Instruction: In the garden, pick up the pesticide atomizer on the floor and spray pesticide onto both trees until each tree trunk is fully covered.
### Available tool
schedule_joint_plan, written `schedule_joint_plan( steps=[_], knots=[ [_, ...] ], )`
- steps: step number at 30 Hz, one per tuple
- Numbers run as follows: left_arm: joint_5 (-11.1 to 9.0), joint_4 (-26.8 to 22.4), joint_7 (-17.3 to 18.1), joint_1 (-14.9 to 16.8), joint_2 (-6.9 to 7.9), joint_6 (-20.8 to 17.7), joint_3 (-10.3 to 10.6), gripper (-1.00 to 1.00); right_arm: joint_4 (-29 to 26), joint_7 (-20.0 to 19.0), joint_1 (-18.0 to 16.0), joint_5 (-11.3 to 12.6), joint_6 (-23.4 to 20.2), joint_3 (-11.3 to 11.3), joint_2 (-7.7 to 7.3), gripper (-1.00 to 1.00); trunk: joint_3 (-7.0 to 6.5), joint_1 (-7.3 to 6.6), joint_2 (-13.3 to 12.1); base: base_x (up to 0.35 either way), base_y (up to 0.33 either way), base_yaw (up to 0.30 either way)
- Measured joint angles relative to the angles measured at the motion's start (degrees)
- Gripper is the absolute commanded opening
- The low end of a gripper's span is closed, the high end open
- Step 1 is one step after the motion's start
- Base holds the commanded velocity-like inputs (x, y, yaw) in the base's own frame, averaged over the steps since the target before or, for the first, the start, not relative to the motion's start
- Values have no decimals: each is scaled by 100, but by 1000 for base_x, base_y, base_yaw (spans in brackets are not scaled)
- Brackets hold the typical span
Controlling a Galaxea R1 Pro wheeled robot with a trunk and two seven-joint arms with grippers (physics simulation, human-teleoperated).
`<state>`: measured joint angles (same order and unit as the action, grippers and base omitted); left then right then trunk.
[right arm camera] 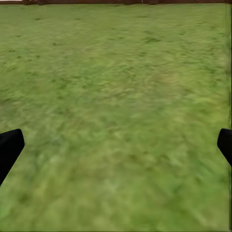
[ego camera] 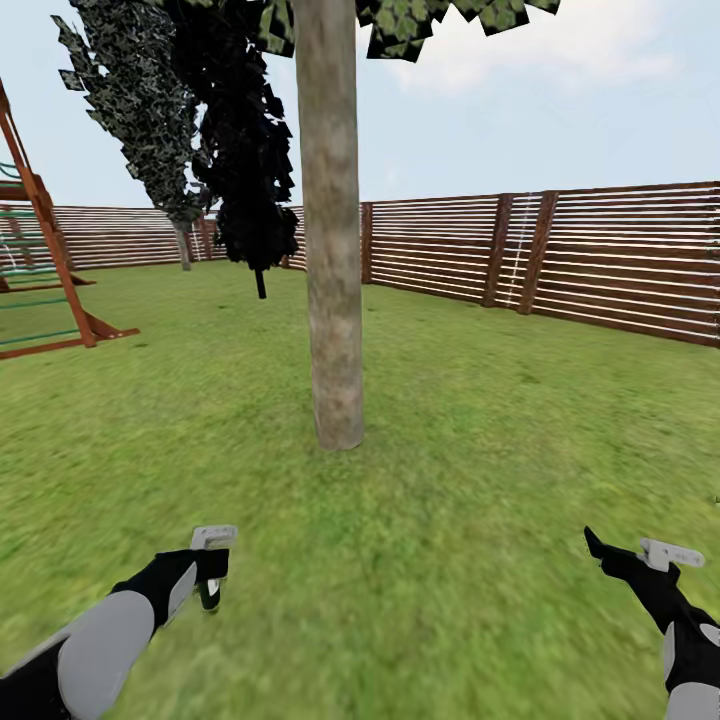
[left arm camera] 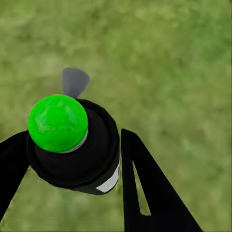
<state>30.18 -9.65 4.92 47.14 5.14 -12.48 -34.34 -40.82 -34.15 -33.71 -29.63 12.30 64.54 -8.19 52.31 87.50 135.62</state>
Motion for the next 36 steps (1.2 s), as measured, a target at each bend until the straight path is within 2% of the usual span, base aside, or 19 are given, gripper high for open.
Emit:
schedule_joint_plan(
  steps=[4, 8, 14, 18, 21, 24, 30, 36],
  knots=[
    [-8, -568, 15, 26, -94, -797, 4, -100, -46, -2, 2, 5, -9, 5, -3, 100, 0, 0, 0, 328, 0, -294],
    [-13, -921, 18, 32, -368, -1048, 25, -100, -130, -4, -1, 10, -17, 5, -7, 100, 0, 0, 0, 328, 0, -251],
    [0, -1419, 10, 41, -382, -1513, 26, -100, -127, -4, 0, 1, -17, 15, 3, 100, 0, 0, 0, 328, 0, -39],
    [-10, -1538, 11, 40, -368, -1660, 23, -100, -94, -9, 0, 8, -39, 16, -12, 100, 1, 0, 0, 328, 0, -3],
    [-16, -1542, 32, 40, -386, -1817, 29, -100, -74, -8, 0, -1, -495, -1, -13, 100, 1, 0, 0, 328, 0, 0],
    [-11, -1539, 35, 40, -385, -1833, 27, -100, -55, -3, 0, -6, -635, 7, -12, 100, 1, 0, 0, 328, 0, 0],
    [-20, -1525, 38, 40, -390, -1845, 29, -100, 286, -4, 1, -23, -667, 15, -16, 100, 1, 0, 0, 328, 0, 0],
    [-21, -1522, 44, 40, -408, -1843, 29, -100, 341, -4, -1, -17, -668, 15, -16, 100, 1, 0, 0, 328, 0, -92]
  ],
)
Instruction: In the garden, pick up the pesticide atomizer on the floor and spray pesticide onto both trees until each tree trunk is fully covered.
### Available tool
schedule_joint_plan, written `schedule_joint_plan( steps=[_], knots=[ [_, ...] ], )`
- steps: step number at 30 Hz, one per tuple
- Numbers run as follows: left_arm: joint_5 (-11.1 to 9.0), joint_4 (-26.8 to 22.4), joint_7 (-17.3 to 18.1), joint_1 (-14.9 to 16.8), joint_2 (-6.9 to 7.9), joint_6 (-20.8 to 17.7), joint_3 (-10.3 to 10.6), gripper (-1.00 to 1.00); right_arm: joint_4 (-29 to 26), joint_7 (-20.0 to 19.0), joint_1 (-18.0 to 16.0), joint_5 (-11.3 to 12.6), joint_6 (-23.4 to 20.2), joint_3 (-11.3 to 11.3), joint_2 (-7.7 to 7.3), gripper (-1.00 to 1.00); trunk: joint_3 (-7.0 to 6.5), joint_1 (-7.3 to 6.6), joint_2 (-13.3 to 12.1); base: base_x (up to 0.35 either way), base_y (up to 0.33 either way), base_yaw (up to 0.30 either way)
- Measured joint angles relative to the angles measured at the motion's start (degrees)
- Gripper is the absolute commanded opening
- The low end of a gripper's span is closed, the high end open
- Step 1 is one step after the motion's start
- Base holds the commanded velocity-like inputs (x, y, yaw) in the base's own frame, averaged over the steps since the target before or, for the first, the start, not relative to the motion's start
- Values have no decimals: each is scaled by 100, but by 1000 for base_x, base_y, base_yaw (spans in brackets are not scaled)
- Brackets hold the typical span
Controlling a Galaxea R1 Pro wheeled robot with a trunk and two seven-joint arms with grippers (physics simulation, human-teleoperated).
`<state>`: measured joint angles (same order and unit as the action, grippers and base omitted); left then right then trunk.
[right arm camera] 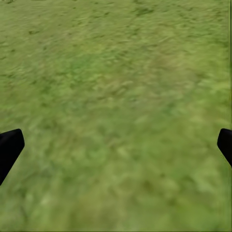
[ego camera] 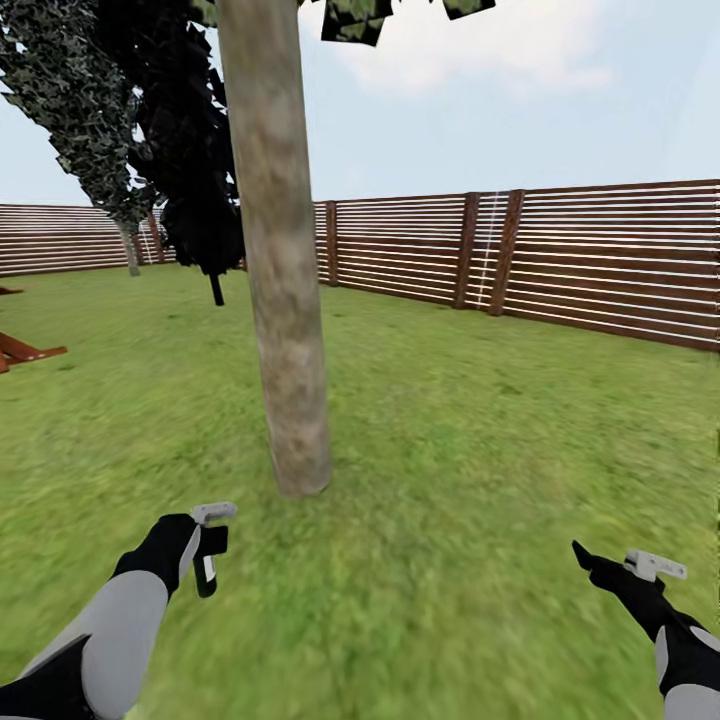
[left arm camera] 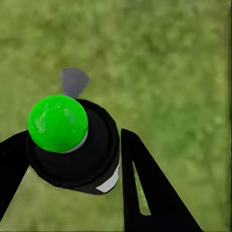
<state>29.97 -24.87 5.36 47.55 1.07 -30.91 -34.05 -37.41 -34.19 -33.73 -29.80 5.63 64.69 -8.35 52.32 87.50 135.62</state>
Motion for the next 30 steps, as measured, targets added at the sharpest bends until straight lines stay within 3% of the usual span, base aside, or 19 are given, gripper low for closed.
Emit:
schedule_joint_plan(
  steps=[12, 17, 30],
  knots=[
    [16, 201, 0, -16, 5, 15, -18, -100, 12, 0, 0, 1, 0, 0, 0, 100, 0, 0, 0, 328, 0, -247],
    [13, 202, 0, -17, 8, 13, -17, -100, 14, 0, 0, 1, 0, 0, 2, 100, 0, 0, 0, 273, 0, -37],
    [18, 202, -8, -45, 16, 21, -15, -100, 19, 33, 1, 3, 28, 0, 0, 100, 0, 0, 0, 83, 0, -1]
  ],
)
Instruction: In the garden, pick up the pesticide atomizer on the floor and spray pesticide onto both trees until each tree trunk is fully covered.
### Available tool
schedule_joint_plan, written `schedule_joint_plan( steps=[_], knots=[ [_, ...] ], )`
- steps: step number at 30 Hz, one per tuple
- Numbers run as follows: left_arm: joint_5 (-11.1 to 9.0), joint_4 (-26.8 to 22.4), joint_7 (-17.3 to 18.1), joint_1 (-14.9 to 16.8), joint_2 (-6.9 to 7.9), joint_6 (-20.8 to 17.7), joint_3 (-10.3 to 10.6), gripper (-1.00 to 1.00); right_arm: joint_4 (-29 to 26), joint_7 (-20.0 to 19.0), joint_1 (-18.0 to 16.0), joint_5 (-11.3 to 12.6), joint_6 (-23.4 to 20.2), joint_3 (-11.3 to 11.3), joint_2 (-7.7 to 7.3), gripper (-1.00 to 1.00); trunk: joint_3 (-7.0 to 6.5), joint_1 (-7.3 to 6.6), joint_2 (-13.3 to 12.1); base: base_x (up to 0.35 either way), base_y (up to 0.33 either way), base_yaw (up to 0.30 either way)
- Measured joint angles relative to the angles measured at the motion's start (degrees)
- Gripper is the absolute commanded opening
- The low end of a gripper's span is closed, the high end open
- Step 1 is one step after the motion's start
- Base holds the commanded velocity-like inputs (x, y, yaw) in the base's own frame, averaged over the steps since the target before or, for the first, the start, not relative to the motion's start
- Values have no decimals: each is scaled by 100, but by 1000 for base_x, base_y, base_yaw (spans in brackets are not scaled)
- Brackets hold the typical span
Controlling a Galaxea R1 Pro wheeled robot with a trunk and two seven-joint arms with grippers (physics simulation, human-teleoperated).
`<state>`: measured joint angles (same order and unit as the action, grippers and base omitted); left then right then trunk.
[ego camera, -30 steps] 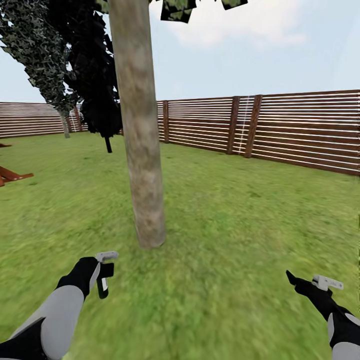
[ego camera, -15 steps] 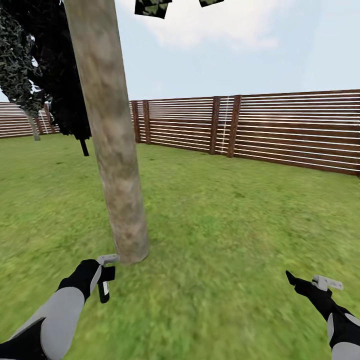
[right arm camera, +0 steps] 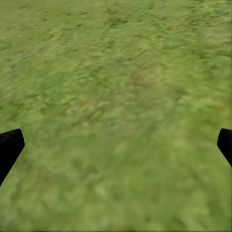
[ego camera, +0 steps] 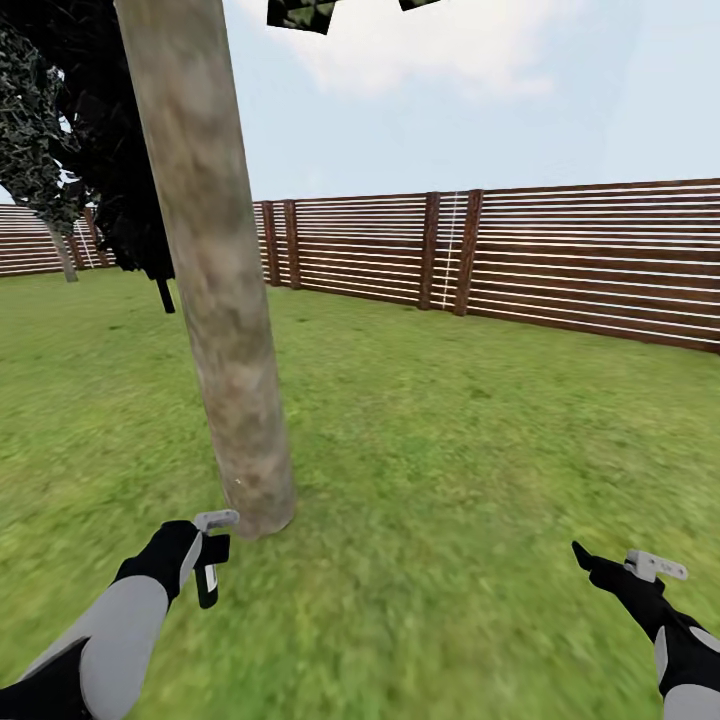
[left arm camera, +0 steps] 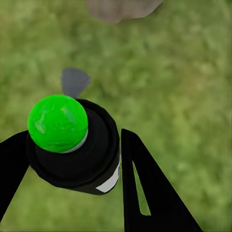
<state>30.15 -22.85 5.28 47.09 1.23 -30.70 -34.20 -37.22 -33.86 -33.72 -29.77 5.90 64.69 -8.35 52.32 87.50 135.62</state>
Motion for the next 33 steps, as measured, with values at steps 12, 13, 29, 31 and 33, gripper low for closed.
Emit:
schedule_joint_plan(
  steps=[12, 13, 29, 31, 33],
  knots=[
    [28, 217, -9, -11, 32, -437, 47, -100, -26, -32, -2, -11, -32, -20, 6, 100, 0, 0, 0, 3, 0, 0],
    [25, 218, -9, -9, 34, -498, 50, -100, -17, -32, -1, -11, -34, -25, 4, 100, 0, 0, 0, 0, 0, 0],
    [22, 174, 141, 771, 91, -1154, 290, -100, -14, -21, -1, -20, -45, -26, 6, 100, -1, 0, 0, 0, 0, 0],
    [7, 174, 361, 955, 147, -1361, 509, -100, -14, -17, 0, -19, -45, -26, 8, 100, -1, -1, 0, 0, 0, 0],
    [9, 161, 707, 1086, 220, -1466, 1059, -100, -14, -14, -1, -20, -44, -26, 8, 100, -1, 0, 0, 0, 0, 0]
  ],
)
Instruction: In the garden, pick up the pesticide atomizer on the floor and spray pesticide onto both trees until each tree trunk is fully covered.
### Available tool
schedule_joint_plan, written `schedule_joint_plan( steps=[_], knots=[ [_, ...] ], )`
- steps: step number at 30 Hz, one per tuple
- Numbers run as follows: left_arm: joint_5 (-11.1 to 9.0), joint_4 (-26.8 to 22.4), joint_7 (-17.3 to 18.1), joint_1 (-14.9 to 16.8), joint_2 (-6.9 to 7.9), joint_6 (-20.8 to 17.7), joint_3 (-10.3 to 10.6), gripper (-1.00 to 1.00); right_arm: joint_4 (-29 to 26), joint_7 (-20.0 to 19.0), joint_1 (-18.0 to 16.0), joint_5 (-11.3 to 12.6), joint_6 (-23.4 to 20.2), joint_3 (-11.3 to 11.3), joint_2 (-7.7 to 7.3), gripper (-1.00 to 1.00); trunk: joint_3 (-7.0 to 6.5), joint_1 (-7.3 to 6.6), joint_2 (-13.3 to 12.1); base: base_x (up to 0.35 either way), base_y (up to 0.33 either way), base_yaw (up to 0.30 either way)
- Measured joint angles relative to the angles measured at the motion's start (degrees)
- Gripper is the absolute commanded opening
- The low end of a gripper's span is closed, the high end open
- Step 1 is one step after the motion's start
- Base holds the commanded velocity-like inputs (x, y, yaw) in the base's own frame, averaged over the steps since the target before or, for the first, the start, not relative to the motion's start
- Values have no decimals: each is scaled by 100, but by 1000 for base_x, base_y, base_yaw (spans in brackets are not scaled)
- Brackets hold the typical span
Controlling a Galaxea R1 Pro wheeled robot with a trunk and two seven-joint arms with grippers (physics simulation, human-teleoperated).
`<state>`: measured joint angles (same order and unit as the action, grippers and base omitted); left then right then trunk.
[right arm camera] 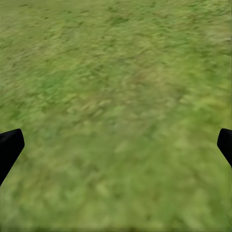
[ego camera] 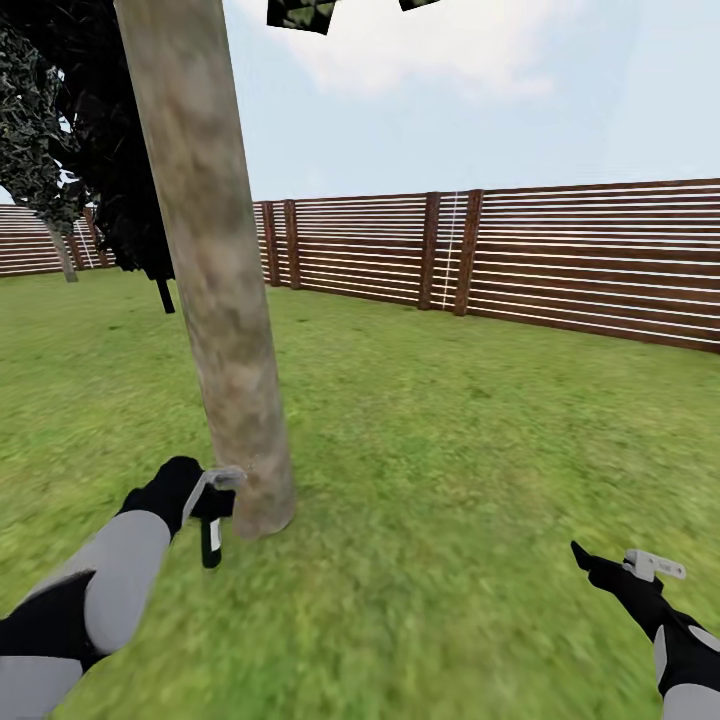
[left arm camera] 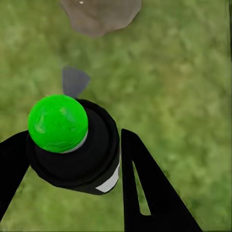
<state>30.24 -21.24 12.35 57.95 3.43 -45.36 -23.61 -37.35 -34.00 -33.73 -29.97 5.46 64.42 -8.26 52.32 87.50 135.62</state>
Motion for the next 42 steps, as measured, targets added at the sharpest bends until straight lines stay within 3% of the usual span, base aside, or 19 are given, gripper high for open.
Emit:
schedule_joint_plan(
  steps=[2, 4, 8, 14, 17, 22, 35, 40, 42],
  knots=[
    [0, -178, 229, 28, 18, -83, 265, -100, 0, 5, -2, 0, 3, 0, 0, 100, 0, 0, 0, 0, 0, 0],
    [1, -462, 455, 40, 24, -319, 368, -100, 0, 7, -2, 0, 3, 0, 0, 100, 0, 0, 0, 0, 0, 0],
    [5, -890, 622, 141, 26, -698, 424, -100, 0, 7, -2, 0, 1, 0, 0, 100, 0, 0, 0, 0, 0, 0],
    [13, -958, 654, 488, 35, -1029, 584, -100, 0, 8, 2, 0, 0, 0, 0, 100, 0, 0, 0, 0, 0, 0],
    [28, -962, 655, 734, 63, -1069, 609, -100, 0, 8, 1, 0, 1, 0, 0, 100, -1, 0, 0, 0, 0, 0],
    [13, -959, 671, 1092, 257, -1085, 613, -100, 0, 15, -1, 0, 1, 0, 0, 100, 0, 0, 0, 0, 0, 0],
    [7, -946, 673, 1754, 287, -1088, 628, -100, 0, 33, 1, 0, 6, 0, -3, 100, 0, 0, 0, 0, 0, 0],
    [0, -927, 790, 1943, 446, -1097, 860, -100, 0, 34, -1, 0, 7, 0, -1, 100, 0, 0, 0, 0, 0, 0],
    [47, -918, 832, 1978, 600, -1090, 884, -100, 0, 34, -2, 0, 8, 0, 0, 100, 0, 0, 0, 0, 0, 0]
  ],
)
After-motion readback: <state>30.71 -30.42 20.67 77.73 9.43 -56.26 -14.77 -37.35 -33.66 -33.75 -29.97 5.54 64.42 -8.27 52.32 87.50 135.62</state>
